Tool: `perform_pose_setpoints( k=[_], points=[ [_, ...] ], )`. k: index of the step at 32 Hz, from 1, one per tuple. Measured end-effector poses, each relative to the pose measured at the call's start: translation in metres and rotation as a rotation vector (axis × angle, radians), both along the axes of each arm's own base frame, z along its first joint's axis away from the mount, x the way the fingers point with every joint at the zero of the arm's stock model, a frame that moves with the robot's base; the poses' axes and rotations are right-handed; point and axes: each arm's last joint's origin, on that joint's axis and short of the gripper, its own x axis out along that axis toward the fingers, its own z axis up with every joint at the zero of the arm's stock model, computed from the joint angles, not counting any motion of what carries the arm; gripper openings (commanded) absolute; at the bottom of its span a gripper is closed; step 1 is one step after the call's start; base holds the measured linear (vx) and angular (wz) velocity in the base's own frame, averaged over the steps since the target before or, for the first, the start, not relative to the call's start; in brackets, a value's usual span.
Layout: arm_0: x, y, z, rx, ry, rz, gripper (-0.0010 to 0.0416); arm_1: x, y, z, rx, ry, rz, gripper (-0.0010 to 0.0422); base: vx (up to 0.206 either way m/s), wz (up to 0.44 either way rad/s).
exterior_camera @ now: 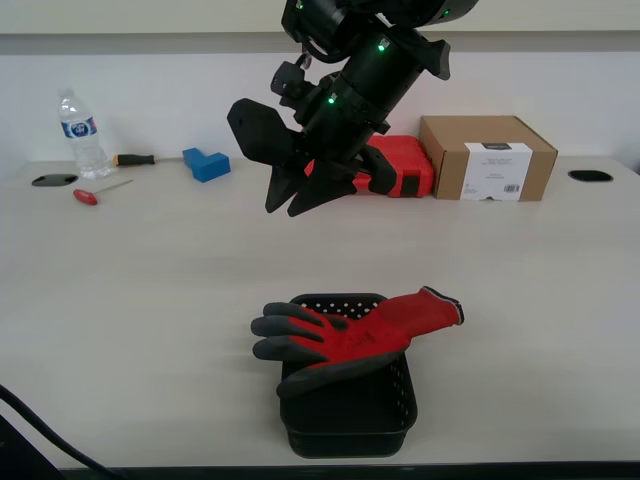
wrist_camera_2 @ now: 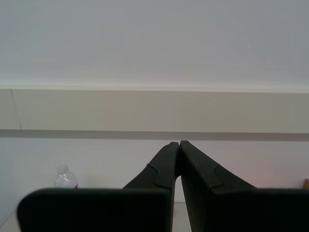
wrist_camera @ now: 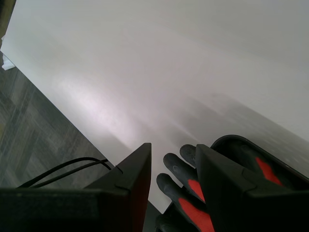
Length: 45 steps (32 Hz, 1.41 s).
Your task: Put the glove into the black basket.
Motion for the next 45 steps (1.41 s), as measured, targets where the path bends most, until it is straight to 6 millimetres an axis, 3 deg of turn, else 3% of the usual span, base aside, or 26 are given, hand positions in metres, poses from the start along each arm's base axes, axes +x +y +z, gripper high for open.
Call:
perform_pose_setpoints(
  k=[45],
  points=[
    [-0.0002,0.0002,0.0,0.0,0.0,0.001,0.0126,0.0,0.0,0.0,0.0,0.0,0.0,0.0,0.0,0.0]
  ],
)
